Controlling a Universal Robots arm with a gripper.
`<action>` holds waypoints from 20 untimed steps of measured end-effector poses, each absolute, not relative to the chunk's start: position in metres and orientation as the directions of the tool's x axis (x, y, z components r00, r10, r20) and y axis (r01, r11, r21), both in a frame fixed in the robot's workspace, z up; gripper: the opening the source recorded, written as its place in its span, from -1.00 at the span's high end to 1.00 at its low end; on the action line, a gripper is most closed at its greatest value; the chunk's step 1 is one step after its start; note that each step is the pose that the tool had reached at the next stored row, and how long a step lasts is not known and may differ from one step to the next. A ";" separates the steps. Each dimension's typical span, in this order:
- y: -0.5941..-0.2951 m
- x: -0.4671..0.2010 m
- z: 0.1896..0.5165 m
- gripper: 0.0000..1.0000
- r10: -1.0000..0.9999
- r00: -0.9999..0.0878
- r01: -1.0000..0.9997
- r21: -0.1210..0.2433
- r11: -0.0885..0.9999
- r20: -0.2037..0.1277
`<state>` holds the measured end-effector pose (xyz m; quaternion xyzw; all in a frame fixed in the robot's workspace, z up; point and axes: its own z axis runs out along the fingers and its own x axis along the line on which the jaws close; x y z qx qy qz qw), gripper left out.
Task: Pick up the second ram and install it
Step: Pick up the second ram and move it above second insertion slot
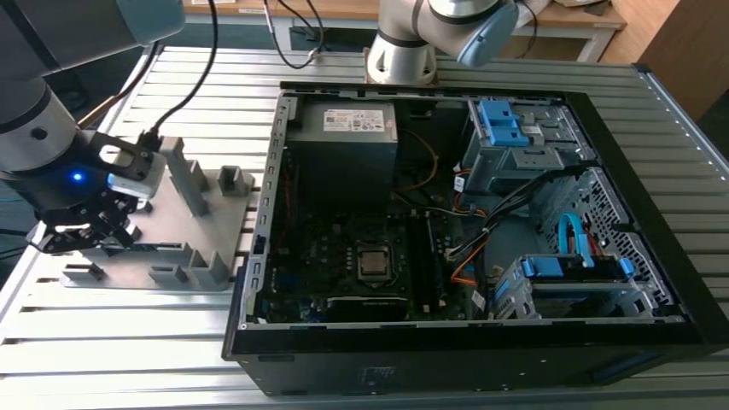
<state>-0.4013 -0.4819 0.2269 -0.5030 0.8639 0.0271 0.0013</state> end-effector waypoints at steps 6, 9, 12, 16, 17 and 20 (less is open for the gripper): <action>-0.482 -0.401 0.227 0.80 -0.885 -0.465 -0.885 0.045 0.463 -0.029; -0.482 -0.401 0.227 0.80 -0.893 -0.450 -0.893 0.045 0.448 -0.029; -0.482 -0.401 0.227 0.80 -0.900 -0.435 -0.900 0.045 0.433 -0.029; -0.482 -0.401 0.227 0.80 -0.909 -0.415 -0.909 0.046 0.414 -0.029; -0.482 -0.401 0.227 0.80 -0.911 -0.410 -0.911 0.045 0.409 -0.029; -0.482 -0.401 0.227 0.80 -0.918 -0.396 -0.918 0.045 0.395 -0.029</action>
